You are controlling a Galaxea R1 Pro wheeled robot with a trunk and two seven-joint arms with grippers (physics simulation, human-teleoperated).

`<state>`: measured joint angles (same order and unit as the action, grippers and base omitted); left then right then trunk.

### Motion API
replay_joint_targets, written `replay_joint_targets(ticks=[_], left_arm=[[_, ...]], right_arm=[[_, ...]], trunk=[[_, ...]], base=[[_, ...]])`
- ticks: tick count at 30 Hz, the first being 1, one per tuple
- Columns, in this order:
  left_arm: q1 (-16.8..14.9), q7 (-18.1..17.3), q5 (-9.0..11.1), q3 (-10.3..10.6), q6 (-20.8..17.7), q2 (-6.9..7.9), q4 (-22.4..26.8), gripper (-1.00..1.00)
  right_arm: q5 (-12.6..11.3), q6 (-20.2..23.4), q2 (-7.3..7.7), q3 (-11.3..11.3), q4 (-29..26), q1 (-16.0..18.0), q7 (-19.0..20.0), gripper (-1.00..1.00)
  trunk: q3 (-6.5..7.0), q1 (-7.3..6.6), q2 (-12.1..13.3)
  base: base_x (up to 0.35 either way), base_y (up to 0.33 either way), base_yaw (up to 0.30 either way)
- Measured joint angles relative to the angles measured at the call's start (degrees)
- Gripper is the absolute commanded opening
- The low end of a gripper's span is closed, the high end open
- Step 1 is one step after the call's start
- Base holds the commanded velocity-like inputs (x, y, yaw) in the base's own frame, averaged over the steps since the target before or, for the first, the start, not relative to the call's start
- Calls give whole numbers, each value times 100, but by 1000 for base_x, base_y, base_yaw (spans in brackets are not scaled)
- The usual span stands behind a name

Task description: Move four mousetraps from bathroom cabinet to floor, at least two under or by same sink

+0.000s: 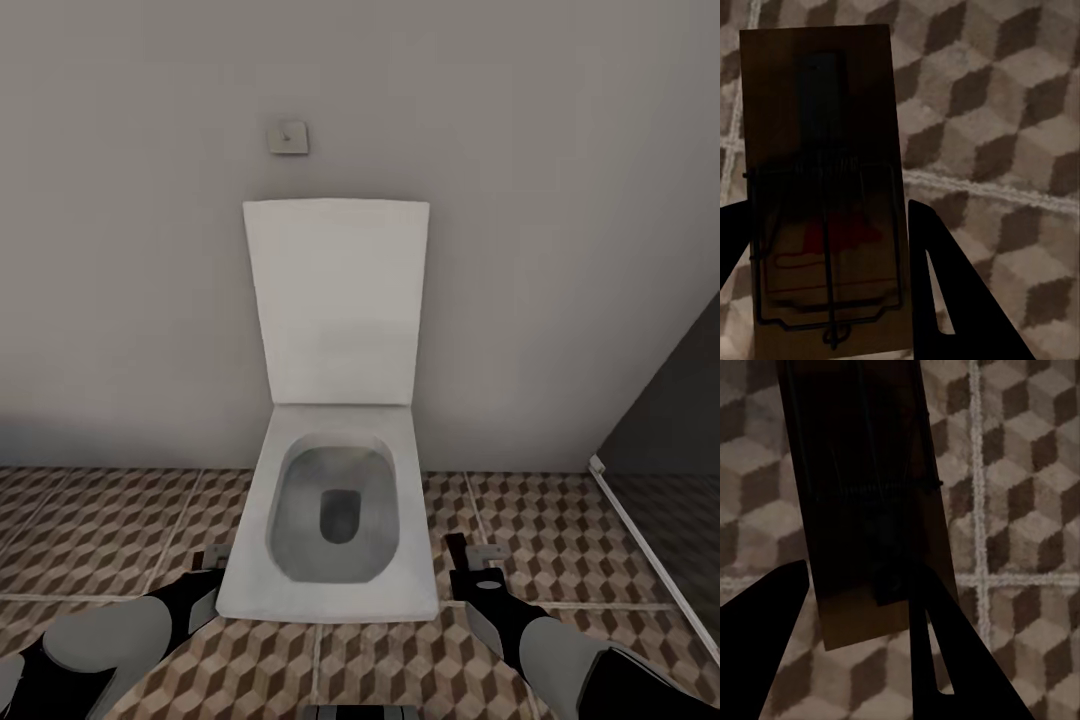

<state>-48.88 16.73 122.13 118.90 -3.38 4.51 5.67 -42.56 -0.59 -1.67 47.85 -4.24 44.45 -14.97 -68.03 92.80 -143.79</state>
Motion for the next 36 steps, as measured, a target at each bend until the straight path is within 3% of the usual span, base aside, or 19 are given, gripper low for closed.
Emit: replay_joint_targets(ticks=[20,36], left_arm=[[0,-8,34,-52,4,-6,-15,-100],[0,-8,36,-62,0,-17,-18,-100]], right_arm=[[-4,-5,26,0,-5,0,-6,-100],[-6,-5,19,-1,-5,0,-3,-100]], trunk=[[0,0,0],[-354,41,-21]], base=[[57,23,0],[0,0,0]])
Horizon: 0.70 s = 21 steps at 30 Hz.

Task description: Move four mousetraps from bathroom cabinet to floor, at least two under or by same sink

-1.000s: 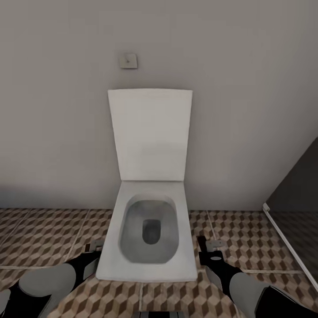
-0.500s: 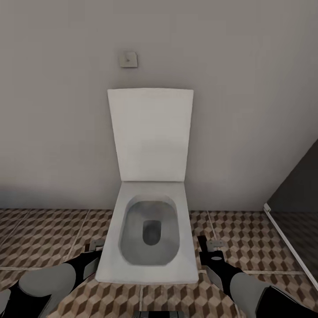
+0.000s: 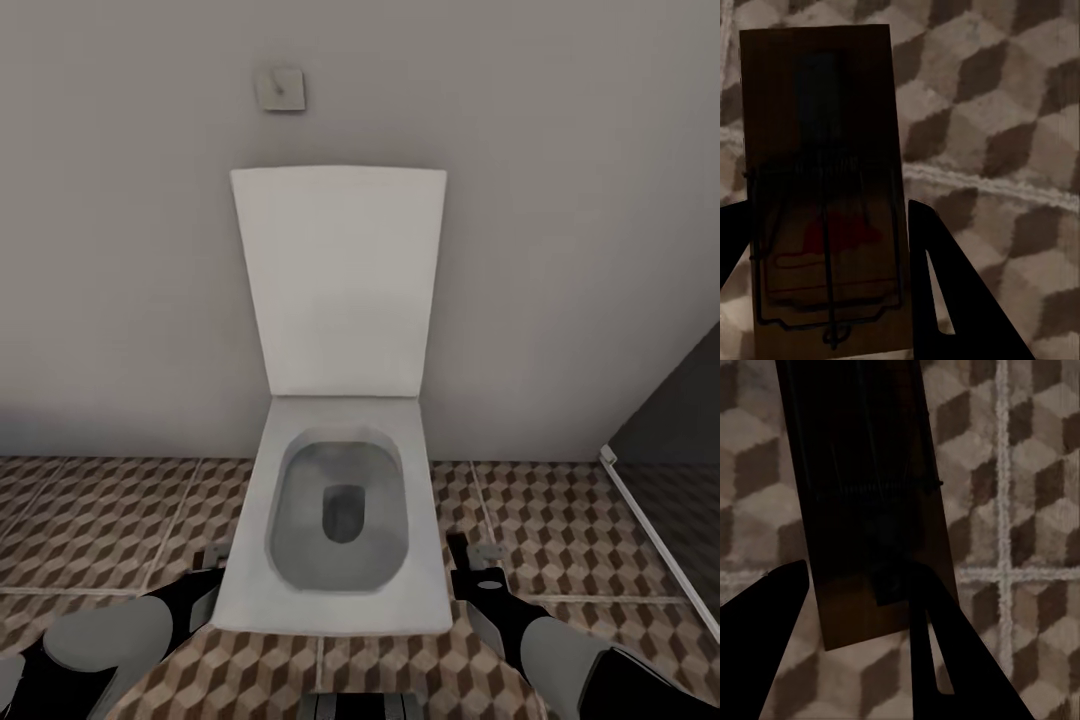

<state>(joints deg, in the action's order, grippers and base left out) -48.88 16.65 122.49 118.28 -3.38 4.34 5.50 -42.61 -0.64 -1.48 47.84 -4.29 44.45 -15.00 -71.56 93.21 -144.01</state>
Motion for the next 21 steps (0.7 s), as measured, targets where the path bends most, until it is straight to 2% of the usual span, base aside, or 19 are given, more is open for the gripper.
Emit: replay_joint_targets(ticks=[21], left_arm=[[0,0,0,1,0,9,-1,-100]], right_arm=[[0,0,-6,-2,0,0,2,-100]], trunk=[[-466,54,-28]], base=[[0,0,0]])
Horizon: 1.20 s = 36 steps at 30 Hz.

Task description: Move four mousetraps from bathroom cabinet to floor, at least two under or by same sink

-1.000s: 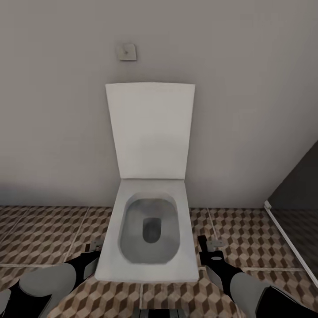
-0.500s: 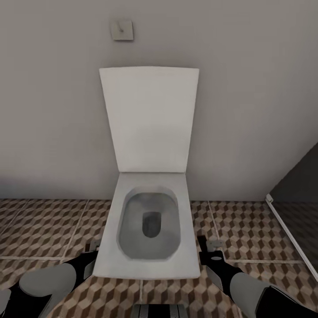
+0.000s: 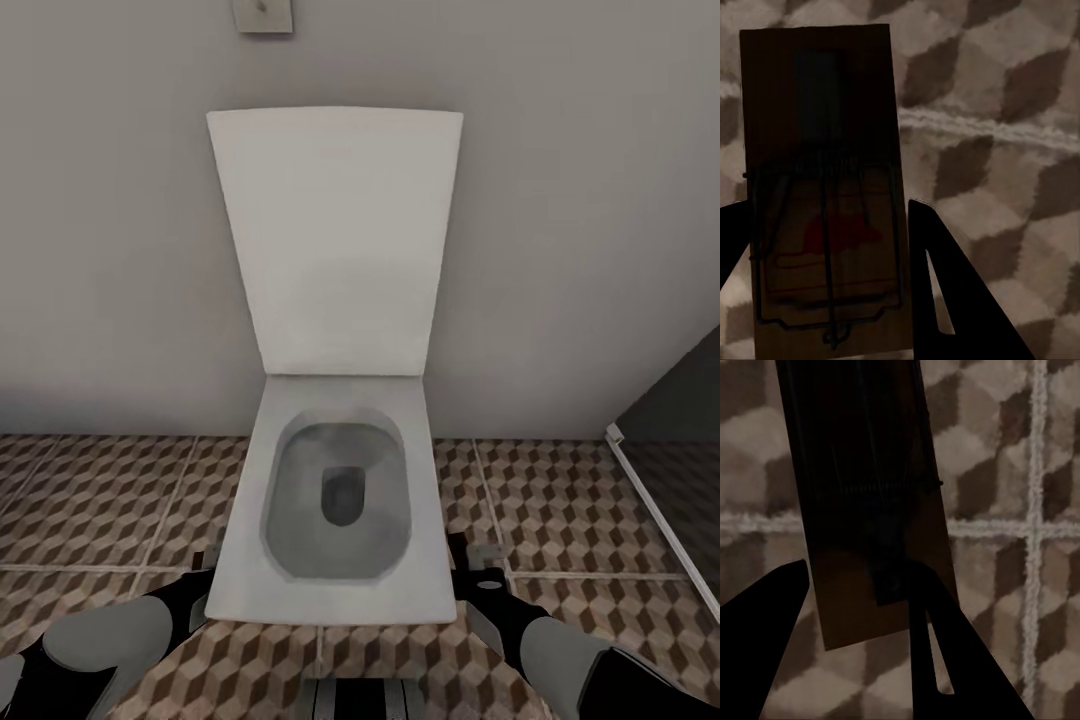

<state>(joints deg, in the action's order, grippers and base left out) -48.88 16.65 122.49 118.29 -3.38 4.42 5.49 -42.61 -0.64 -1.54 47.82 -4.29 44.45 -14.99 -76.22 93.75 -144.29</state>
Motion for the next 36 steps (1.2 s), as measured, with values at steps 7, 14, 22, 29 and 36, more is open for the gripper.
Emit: replay_joint_targets(ticks=[7,14,22,29,36], left_arm=[[0,-6,0,-1,0,3,-1,-100],[0,-7,0,0,0,9,-8,-100],[0,5,-1,1,7,9,-8,-100],[0,35,-16,14,9,12,-8,-100],[0,37,-27,28,5,13,-9,-100]], right_arm=[[-7,0,8,0,5,0,-15,-100],[-19,10,-9,-1,16,0,-350,-100],[-29,3,-13,-6,9,0,-667,-100],[-18,0,-13,-6,9,0,-675,-100],[-7,0,-21,-6,6,0,-671,-100]], trunk=[[-155,18,-9],[-310,36,-19],[-355,41,-22],[-355,41,-22],[-355,38,-22]], base=[[0,0,0],[0,0,0],[0,0,0],[0,0,0],[204,0,0]])
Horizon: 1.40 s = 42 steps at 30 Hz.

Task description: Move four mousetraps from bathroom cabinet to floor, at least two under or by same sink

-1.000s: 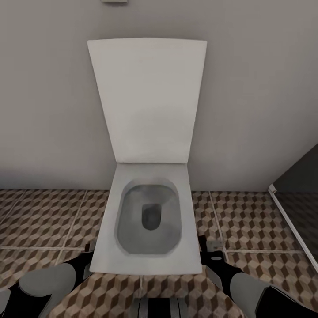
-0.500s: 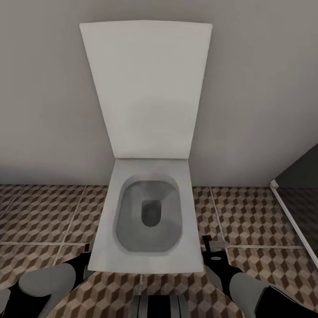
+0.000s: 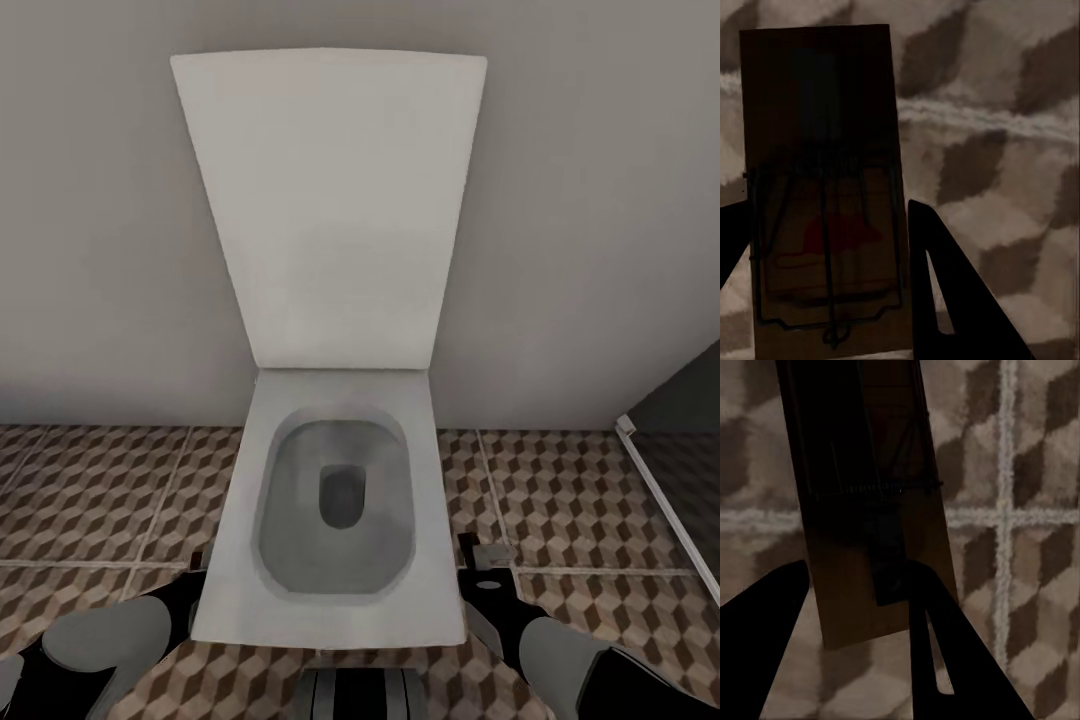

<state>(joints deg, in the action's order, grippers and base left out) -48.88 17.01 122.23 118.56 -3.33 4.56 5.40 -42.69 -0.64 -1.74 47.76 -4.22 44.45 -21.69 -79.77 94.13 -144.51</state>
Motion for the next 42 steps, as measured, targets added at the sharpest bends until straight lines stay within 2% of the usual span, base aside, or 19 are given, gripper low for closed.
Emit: replay_joint_targets(ticks=[12,18,28,42], left_arm=[[0,7,8,3,4,11,-12,-100],[0,7,8,0,4,144,-17,-100],[0,7,15,-17,10,154,-11,-100],[0,-10,18,-37,25,148,-8,-100]], right_arm=[[-4,-4,14,0,-20,0,12,-100],[6,-2,12,0,-25,0,29,-100],[11,-8,22,0,-32,0,30,-100],[9,-8,18,-2,-33,0,30,-100]], trunk=[[0,3,0],[0,3,0],[0,3,0],[-310,39,-18]], base=[[52,0,0],[0,0,0],[0,0,0],[0,0,0]])
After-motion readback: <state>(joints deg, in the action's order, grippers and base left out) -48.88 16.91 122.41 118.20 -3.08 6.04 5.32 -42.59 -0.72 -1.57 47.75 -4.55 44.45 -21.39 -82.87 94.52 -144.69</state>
